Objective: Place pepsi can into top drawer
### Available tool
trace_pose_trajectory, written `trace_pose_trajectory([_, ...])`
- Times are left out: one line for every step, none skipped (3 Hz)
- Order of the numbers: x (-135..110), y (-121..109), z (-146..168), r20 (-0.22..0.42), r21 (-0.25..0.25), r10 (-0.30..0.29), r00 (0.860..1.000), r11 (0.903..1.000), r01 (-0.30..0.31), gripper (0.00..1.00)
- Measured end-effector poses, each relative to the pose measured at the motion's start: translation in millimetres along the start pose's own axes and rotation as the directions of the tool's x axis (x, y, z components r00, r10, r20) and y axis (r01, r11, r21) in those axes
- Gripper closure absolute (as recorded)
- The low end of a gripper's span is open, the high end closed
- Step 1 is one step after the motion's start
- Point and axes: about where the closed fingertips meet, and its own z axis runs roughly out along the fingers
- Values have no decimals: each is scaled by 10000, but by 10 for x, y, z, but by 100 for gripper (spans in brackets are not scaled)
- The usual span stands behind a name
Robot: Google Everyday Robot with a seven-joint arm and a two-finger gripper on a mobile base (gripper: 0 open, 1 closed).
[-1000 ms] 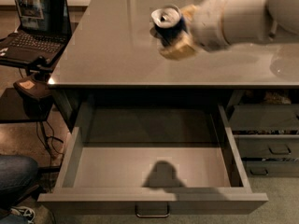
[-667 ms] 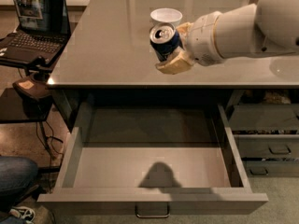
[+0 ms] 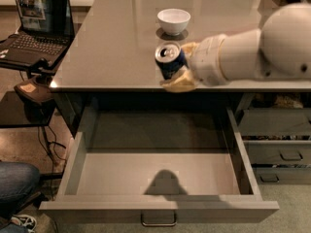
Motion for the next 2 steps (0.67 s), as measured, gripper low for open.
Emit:
trace_pose_trajectory([482,525,201,-228,-390,873,9959,9953,-882,100])
trace_pose_trajectory([460,530,215,-182,-375,772,9969,9963,-778,100])
